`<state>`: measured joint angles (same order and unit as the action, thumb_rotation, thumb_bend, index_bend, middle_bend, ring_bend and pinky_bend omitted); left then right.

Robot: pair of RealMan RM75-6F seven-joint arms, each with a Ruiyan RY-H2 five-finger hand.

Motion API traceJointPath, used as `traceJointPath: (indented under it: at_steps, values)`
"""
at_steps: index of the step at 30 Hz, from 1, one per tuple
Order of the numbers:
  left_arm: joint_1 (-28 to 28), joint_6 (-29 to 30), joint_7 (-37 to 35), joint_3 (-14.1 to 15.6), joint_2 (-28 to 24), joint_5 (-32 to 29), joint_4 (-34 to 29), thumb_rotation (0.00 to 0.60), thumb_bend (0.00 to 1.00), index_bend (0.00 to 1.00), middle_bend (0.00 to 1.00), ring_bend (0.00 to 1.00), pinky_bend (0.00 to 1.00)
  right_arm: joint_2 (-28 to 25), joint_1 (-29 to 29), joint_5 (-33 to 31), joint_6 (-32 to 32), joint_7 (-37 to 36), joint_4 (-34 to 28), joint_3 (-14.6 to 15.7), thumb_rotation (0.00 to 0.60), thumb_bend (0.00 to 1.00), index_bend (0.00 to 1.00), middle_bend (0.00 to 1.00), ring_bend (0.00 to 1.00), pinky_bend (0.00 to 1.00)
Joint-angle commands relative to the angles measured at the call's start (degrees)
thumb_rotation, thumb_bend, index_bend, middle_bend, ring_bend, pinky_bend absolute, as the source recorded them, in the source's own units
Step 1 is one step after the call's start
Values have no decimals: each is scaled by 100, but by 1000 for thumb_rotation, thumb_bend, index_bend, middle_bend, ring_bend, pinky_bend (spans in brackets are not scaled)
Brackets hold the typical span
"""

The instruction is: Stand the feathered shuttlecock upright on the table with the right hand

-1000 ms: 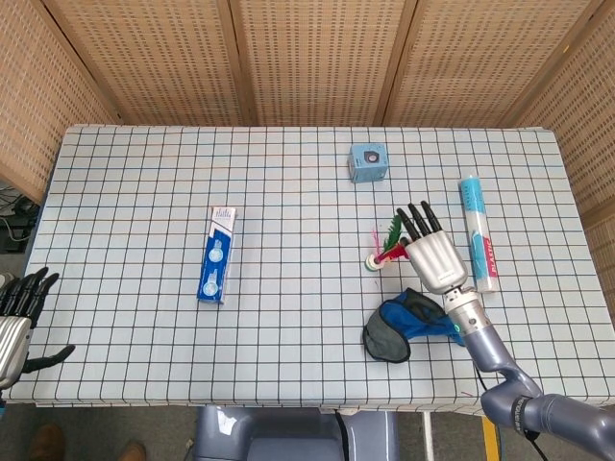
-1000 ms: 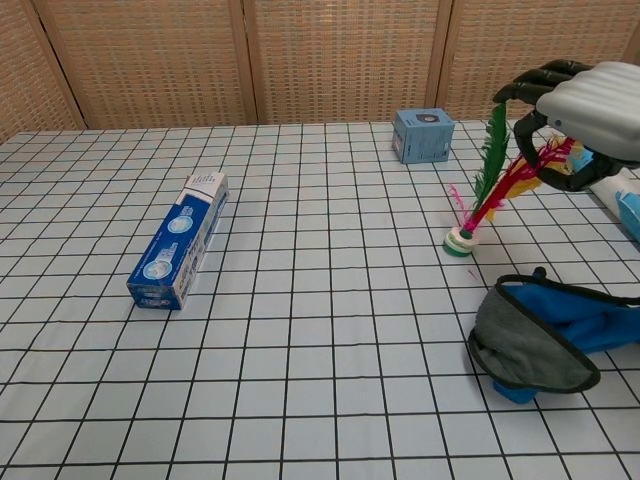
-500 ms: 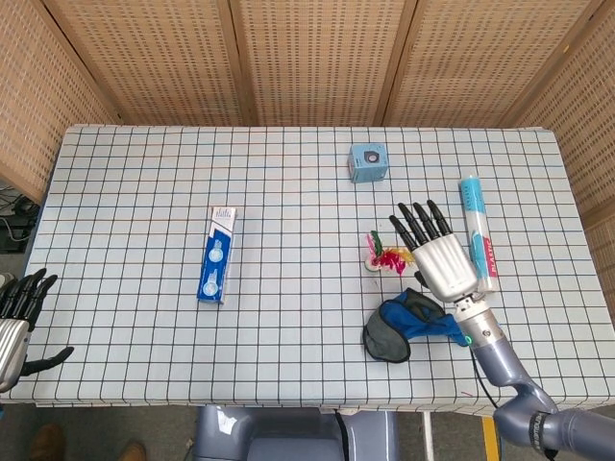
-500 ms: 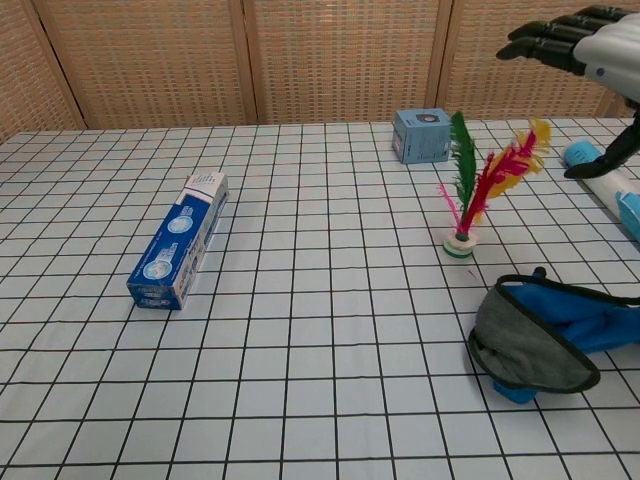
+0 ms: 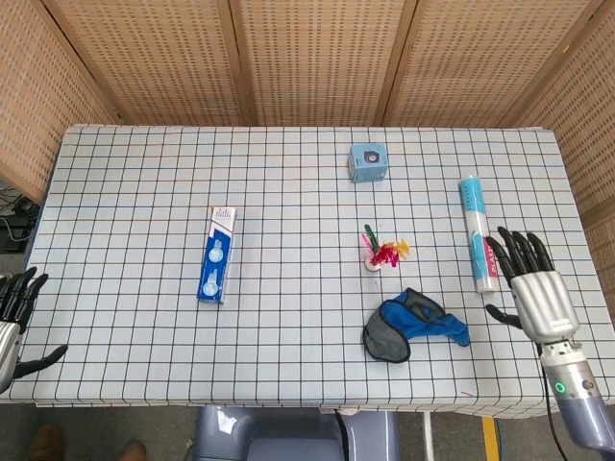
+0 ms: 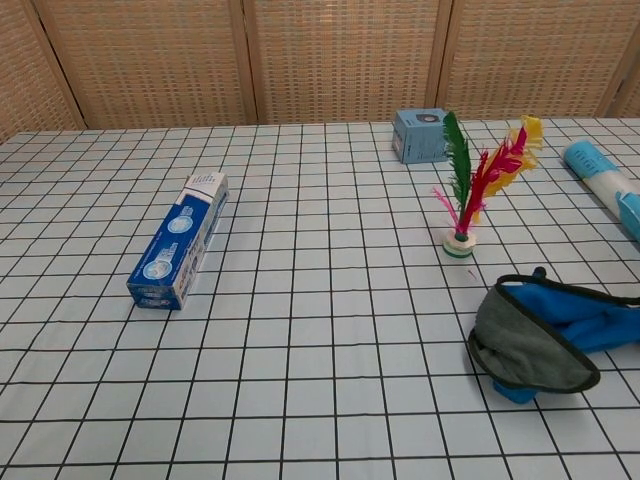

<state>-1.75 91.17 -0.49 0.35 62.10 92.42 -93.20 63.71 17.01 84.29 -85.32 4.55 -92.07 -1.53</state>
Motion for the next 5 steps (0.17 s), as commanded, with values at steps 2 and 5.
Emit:
traceJointPath:
  at_steps: [2,5]
  values:
    - [37,74,-112,57,-67,127,-21,600,0,0,0,0,0,178,-445,142,-437,-225,310,198,600,0,0,0,0,0]
    - [43,62,-174,102,-114,183,-44,600,0,0,0,0,0,336,-607,255,-655,-278,498,193,600,0,0,0,0,0]
